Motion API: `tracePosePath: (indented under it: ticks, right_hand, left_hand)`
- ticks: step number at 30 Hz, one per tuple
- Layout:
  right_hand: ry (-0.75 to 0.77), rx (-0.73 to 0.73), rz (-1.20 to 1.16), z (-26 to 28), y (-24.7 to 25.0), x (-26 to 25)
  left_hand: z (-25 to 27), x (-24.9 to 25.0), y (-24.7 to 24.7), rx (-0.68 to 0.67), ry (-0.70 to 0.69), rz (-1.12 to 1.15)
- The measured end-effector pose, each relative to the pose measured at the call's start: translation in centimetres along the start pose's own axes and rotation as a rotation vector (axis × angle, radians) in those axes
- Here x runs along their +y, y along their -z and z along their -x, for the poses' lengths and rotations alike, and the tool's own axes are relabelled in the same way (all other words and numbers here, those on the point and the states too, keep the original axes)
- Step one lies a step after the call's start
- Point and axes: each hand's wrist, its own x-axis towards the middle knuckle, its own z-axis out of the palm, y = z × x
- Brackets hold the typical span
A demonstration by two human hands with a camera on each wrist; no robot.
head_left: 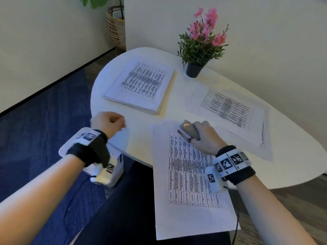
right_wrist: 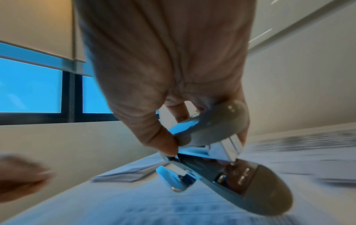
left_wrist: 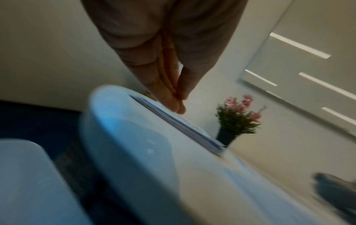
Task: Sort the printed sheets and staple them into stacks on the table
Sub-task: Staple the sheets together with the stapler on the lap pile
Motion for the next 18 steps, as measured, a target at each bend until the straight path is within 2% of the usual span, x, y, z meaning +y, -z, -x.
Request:
tracePosePath:
  ticks: [2, 3, 5, 9, 13, 15, 16, 18]
  right_hand:
    - [-0.122, 0.036, -0.011, 0.1, 0.8, 2.3]
    - [-0.177, 0.058, -0.014, 0.0, 1.1, 3.6]
    - [-0.282, 0.103, 0.001, -0.4, 1.6, 6.1]
    - [-0.449, 0.134, 0.053, -1.6, 2.0, 10.6]
    - [-0.483, 0.142, 0.057, -2.4, 1.9, 12.4]
    - [-0.505, 0.144, 0.065, -2.3, 1.9, 12.0]
    - [-0.504, 0.176, 0.084, -1.9, 1.7, 11.8]
    - [-0.447, 0.332, 0.166, -0.8, 1.2, 10.8]
  left_hand:
    - [-0.5, -2.0, 2.9, 0.157, 0.035, -0.123]
    - [-0.5, -3.1, 4.0, 0.192, 0.077, -0.217]
    - [-0.4, -4.8, 5.4, 0.198, 0.17, -0.369]
    - [0.1, -6.8, 6.0, 0.159, 0.255, -0.343]
    - [1.2, -5.6, 4.5, 0.151, 0.164, -0.282]
    - [2.0, -4.5, 2.9, 0.11, 0.103, -0.325]
    - [2.4, -4.0, 2.1, 0.08, 0.084, -0.364]
    - [3.5, -3.1, 0.7, 0.02, 0.056, -0.452]
